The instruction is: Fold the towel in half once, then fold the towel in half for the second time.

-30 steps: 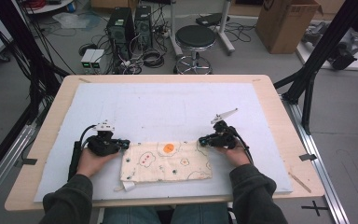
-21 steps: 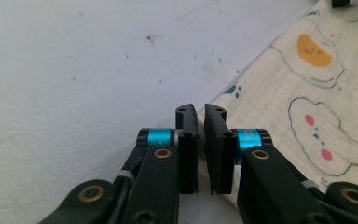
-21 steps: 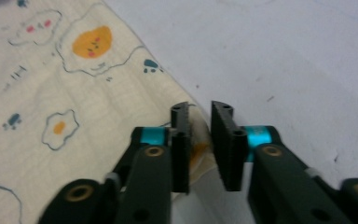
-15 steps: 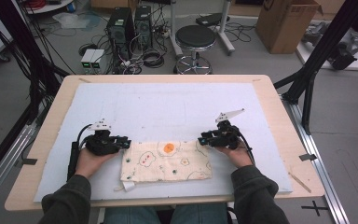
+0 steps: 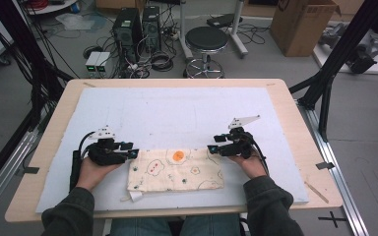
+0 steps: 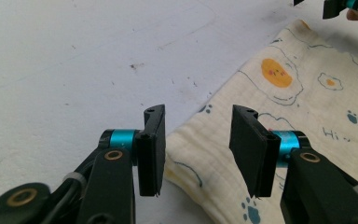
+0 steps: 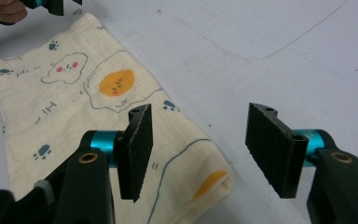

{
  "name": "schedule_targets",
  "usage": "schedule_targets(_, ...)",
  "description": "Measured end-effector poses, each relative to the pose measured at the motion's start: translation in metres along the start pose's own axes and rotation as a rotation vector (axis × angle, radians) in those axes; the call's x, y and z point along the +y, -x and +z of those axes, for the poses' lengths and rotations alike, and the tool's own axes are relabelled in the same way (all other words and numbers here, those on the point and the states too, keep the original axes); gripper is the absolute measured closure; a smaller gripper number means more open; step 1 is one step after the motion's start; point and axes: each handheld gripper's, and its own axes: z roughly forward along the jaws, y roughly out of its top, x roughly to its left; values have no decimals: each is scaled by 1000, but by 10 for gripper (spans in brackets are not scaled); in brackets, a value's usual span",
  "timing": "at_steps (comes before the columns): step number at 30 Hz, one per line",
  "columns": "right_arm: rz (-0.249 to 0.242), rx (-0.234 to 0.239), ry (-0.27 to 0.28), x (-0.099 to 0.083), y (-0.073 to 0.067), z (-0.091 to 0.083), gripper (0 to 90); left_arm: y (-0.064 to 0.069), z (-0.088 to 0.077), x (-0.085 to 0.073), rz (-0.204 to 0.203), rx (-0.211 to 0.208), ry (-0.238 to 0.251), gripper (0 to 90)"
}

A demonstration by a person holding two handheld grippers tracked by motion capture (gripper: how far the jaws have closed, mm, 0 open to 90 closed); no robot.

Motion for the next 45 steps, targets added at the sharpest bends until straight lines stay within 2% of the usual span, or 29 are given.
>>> schedule_targets(10, -10, -2, -3, 1, -5, 0, 393, 4, -7, 0, 13, 5, 18, 510)
schedule_targets(26, -24, -1, 0, 1, -8, -2, 395, 7, -9, -1, 30, 3, 13, 496)
schedule_targets(38, -7, -11, 8, 1, -4, -2, 413, 4, -4, -2, 16, 21, 5, 486)
schedule_targets(45, -6, -25, 0, 1, -2, 1, 432, 1, 3, -3, -20, 63, 2, 492)
